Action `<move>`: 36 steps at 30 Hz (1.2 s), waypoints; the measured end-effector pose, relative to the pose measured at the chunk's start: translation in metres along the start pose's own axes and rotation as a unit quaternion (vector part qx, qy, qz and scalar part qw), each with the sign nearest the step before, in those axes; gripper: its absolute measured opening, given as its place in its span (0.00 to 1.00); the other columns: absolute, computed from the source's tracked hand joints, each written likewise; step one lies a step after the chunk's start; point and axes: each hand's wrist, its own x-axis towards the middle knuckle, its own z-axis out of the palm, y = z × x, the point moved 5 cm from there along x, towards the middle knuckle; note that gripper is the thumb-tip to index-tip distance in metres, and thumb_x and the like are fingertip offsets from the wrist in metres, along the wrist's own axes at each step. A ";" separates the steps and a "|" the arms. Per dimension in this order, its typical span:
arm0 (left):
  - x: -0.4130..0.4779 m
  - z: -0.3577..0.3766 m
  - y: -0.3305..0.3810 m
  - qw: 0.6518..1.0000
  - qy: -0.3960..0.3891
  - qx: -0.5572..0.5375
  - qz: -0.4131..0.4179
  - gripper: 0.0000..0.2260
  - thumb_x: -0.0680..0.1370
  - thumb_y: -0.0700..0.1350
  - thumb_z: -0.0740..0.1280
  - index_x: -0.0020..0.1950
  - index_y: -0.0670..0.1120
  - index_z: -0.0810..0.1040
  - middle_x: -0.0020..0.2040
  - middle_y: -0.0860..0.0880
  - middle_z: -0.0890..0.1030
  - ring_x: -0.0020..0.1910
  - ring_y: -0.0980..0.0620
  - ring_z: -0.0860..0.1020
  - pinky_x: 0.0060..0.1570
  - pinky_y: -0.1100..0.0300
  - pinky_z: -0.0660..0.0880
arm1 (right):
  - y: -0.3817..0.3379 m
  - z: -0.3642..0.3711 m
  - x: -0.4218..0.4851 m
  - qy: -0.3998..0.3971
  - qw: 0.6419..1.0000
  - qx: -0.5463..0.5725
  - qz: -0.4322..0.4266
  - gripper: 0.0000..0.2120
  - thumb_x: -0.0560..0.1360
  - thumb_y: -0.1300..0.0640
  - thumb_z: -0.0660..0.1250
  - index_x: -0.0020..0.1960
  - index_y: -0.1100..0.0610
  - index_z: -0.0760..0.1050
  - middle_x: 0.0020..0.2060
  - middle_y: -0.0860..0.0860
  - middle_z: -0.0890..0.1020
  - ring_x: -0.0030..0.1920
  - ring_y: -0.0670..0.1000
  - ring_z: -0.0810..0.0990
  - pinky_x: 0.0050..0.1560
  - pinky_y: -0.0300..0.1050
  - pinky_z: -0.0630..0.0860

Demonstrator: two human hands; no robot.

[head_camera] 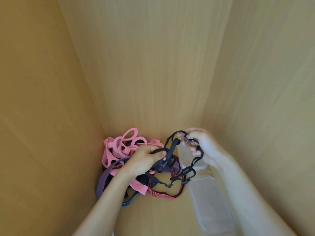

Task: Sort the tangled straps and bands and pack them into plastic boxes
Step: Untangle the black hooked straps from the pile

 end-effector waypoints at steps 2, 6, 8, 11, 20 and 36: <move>-0.003 0.000 0.008 0.999 0.004 -0.049 0.022 0.11 0.83 0.44 0.65 0.42 0.43 0.80 0.40 0.41 0.79 0.39 0.47 0.73 0.41 0.55 0.69 | 0.006 0.002 -0.002 0.015 1.000 -0.006 0.012 0.13 0.82 0.56 0.60 0.50 0.63 0.80 0.33 0.54 0.77 0.24 0.47 0.64 0.19 0.37 0.55; -0.010 -0.005 0.027 0.989 -0.007 -0.144 0.045 0.14 0.82 0.42 0.64 0.37 0.46 0.78 0.38 0.45 0.80 0.39 0.47 0.77 0.42 0.57 0.73 | 0.020 0.011 -0.005 0.040 0.989 -0.141 0.012 0.19 0.80 0.43 0.65 0.53 0.60 0.79 0.31 0.49 0.76 0.24 0.45 0.68 0.22 0.36 0.59; -0.014 -0.012 0.037 0.981 0.003 -0.187 0.058 0.13 0.81 0.41 0.63 0.37 0.43 0.76 0.37 0.46 0.80 0.38 0.49 0.78 0.42 0.59 0.74 | 0.028 0.017 -0.005 0.029 0.983 -0.180 0.010 0.18 0.80 0.44 0.67 0.49 0.60 0.78 0.27 0.44 0.72 0.23 0.43 0.69 0.24 0.34 0.63; -0.020 -0.020 0.044 0.958 -0.003 -0.279 0.072 0.09 0.77 0.40 0.64 0.37 0.41 0.71 0.37 0.43 0.78 0.37 0.48 0.76 0.43 0.56 0.73 | 0.039 0.014 -0.004 0.031 0.969 -0.246 0.003 0.12 0.78 0.50 0.69 0.40 0.55 0.78 0.30 0.47 0.75 0.32 0.47 0.73 0.37 0.42 0.68; -0.029 -0.040 0.033 0.870 0.061 -0.481 0.092 0.09 0.75 0.42 0.62 0.35 0.45 0.68 0.46 0.39 0.83 0.43 0.46 0.78 0.43 0.57 0.77 | 0.052 -0.002 -0.008 0.040 0.955 -0.292 0.030 0.15 0.77 0.53 0.66 0.34 0.53 0.84 0.27 0.50 0.74 0.28 0.48 0.67 0.31 0.41 0.62; -0.039 -0.089 0.026 0.827 0.221 -0.503 0.114 0.11 0.81 0.43 0.57 0.38 0.46 0.68 0.52 0.45 0.85 0.43 0.50 0.83 0.34 0.62 0.73 | 0.049 -0.039 -0.016 0.066 0.993 -0.081 0.060 0.24 0.79 0.39 0.64 0.36 0.57 0.70 0.30 0.56 0.66 0.24 0.49 0.57 0.24 0.39 0.53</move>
